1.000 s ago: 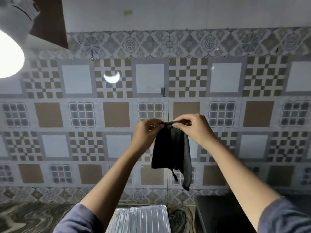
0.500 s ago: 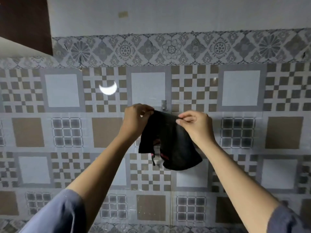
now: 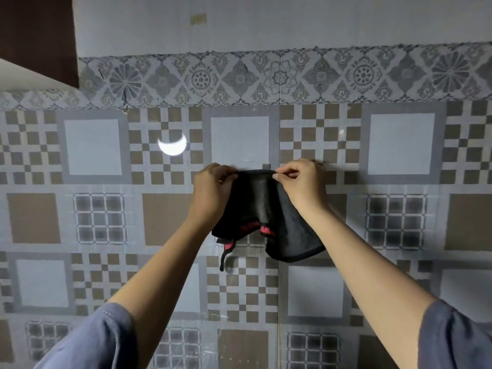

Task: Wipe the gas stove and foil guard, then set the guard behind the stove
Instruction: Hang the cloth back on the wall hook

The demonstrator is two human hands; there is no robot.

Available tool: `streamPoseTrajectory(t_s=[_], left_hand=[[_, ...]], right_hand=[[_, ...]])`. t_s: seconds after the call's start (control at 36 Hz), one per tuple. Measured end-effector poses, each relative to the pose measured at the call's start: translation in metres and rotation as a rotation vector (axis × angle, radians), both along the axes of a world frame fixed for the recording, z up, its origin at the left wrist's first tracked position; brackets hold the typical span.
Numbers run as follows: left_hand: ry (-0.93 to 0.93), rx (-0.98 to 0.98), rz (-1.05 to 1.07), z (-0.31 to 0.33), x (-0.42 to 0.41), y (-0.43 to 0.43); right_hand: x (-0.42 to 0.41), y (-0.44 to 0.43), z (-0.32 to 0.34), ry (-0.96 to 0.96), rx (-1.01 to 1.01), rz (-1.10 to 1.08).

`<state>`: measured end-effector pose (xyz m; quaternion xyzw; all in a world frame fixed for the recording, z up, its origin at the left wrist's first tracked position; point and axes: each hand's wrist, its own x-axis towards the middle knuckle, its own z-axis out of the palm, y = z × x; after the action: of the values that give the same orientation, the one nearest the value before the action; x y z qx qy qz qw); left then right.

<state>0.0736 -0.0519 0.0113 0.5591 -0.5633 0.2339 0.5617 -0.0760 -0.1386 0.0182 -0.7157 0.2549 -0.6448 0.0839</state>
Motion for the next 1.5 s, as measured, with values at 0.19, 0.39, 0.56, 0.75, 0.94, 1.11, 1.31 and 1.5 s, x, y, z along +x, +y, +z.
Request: streamPoseTrajectory(t_s=[0.19, 0.39, 0.56, 0.75, 0.94, 1.11, 1.31, 1.5], left_hand=[[0.062, -0.015, -0.062, -0.034, -0.001, -0.002], [0.115, -0.012, -0.057, -0.041, -0.014, -0.010], [0.075, 0.000, -0.236, -0.037, -0.033, -0.010], [0.259, 0.072, -0.425, -0.044, -0.034, -0.013], [0.354, 0.174, -0.502, -0.039, -0.029, -0.007], [0.305, 0.276, -0.339, -0.038, -0.017, 0.048], [0.419, 0.371, -0.051, -0.116, 0.019, 0.174], [0.487, 0.736, 0.270, -0.257, 0.031, 0.313]], right_hand=[[0.005, 0.000, -0.027, -0.025, 0.023, -0.019], [0.007, 0.017, -0.038, -0.027, -0.029, -0.045], [0.011, 0.026, -0.042, -0.010, -0.085, 0.040], [0.011, 0.022, -0.040, -0.018, -0.016, 0.069], [0.009, 0.026, -0.034, 0.014, 0.072, 0.110], [0.000, 0.061, -0.037, 0.103, -0.053, 0.020], [0.015, 0.140, -0.091, 0.314, -0.013, 0.313], [0.058, 0.224, -0.226, 0.995, 0.197, 0.605]])
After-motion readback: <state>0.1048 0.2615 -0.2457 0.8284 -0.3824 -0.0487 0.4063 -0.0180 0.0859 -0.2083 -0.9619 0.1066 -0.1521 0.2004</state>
